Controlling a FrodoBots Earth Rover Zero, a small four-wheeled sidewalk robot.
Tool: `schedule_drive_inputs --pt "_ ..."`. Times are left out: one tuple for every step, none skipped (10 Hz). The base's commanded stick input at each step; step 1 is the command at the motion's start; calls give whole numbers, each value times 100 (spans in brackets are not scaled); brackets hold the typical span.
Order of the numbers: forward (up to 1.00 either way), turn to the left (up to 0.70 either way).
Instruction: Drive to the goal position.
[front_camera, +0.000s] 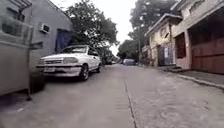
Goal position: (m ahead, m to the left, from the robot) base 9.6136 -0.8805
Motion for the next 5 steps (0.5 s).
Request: schedule_drive_inputs --pt "100 0" --pt "100 0" --pt "100 0" --pt "100 0" --pt "100 0"
